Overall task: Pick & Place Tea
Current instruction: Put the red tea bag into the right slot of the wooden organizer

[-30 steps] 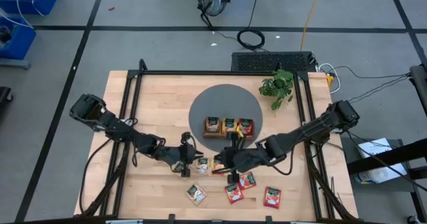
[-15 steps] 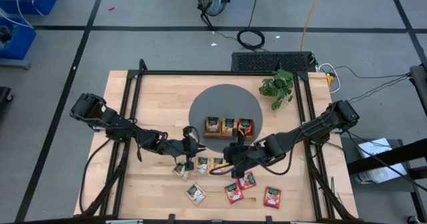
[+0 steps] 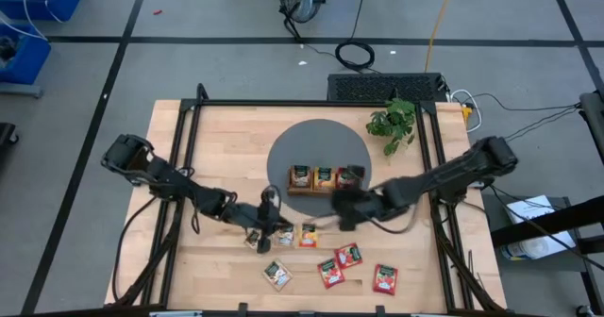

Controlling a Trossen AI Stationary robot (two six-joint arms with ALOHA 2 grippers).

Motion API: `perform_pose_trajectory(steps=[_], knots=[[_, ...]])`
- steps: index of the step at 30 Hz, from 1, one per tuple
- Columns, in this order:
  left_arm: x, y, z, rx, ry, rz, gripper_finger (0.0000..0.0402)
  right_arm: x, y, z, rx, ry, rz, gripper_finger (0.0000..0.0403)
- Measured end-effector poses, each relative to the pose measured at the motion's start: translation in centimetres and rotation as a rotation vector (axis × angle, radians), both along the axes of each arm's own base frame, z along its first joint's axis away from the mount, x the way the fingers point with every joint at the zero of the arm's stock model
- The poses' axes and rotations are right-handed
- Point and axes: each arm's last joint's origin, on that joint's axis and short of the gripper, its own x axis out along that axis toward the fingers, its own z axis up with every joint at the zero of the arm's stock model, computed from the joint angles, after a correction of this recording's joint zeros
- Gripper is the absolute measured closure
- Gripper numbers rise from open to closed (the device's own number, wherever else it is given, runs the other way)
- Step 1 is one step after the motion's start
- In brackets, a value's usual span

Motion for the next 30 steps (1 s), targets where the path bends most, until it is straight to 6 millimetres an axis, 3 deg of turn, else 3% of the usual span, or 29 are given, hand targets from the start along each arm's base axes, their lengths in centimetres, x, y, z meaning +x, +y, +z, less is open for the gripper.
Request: perform_pose_trajectory(steps=[7, 11, 15, 22, 30], knots=[[-0.5, -3.0, -2.0, 0.050, 0.009, -0.119, 0.0360, -8.6, 1.9, -3.8, 0.171, -0.167, 0.106, 0.0403], [-0.6, -3.8, -1.5, 0.025, -0.058, -0.143, 0.0360, -11.6, 2.4, -5.7, 0.331, -0.350, 0.188, 0.0403], [-0.4, -3.9, -1.0, -0.055, -0.095, -0.129, 0.0360, -13.4, 2.7, -7.2, 0.437, -0.474, 0.249, 0.0403], [1.2, -5.1, -0.8, -0.094, -0.069, -0.187, 0.0360, -15.3, 4.3, -9.5, 0.567, -0.410, 0.310, 0.0403], [5.9, -10.0, -1.0, -0.107, 0.016, -0.337, 0.0360, -15.6, 7.7, -10.7, 0.623, -0.452, 0.380, 0.0403]])
